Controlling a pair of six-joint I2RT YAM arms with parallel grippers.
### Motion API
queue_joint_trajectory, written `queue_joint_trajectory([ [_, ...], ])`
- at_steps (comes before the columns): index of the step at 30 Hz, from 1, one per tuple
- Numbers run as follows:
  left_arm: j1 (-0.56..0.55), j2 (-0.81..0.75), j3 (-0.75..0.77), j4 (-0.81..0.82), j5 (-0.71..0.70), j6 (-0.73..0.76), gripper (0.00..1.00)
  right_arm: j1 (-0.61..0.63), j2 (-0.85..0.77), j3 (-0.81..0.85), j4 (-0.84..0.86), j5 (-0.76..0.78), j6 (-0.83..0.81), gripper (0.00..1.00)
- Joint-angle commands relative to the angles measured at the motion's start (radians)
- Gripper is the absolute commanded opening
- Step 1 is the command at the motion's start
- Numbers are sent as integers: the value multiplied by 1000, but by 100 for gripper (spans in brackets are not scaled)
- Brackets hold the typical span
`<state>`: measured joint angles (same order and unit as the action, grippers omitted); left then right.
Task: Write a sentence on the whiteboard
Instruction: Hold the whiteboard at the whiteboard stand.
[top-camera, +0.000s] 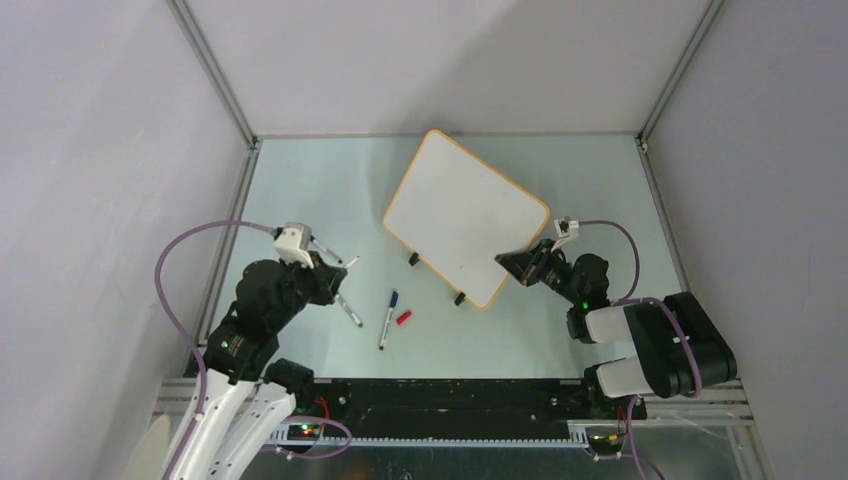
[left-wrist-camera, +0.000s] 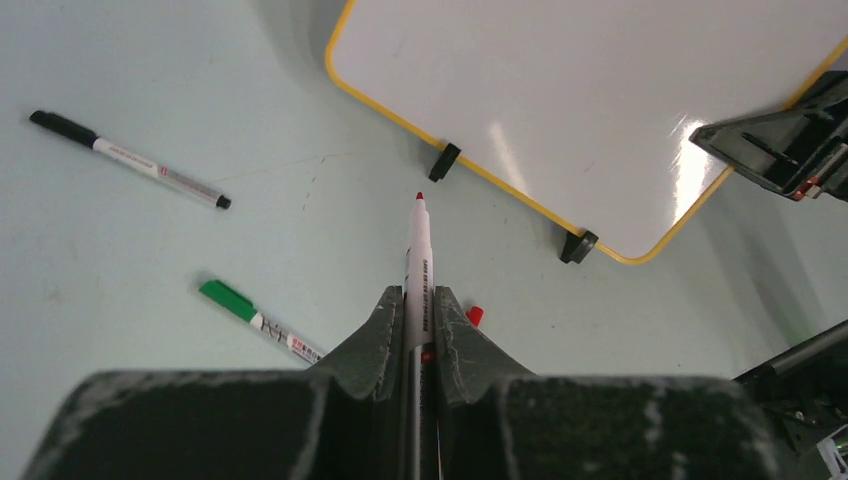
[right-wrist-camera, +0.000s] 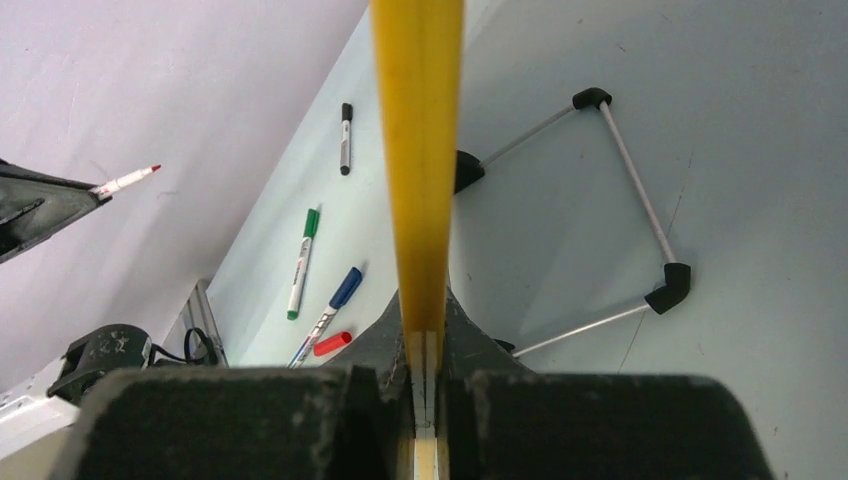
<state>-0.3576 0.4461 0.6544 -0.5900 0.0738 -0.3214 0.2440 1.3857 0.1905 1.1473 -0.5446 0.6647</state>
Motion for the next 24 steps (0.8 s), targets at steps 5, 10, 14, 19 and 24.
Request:
queue_joint_trajectory([
  [5, -3, 97, 84, 133, 68, 96, 0, -42, 105, 31, 188, -225, 67, 0],
  [10, -3, 248, 232, 124, 49, 117, 0, -38, 241, 84, 333, -346, 176, 0],
  [14, -3, 352, 344, 99, 1, 164, 0, -25, 275, 106, 356, -400, 211, 0],
  [19, -4, 453, 367, 204, -19, 220, 0, -12, 223, 81, 333, -409, 183, 0],
  [24, -4, 571, 423, 207, 34, 229, 0, 15, 225, 92, 315, -431, 178, 0],
])
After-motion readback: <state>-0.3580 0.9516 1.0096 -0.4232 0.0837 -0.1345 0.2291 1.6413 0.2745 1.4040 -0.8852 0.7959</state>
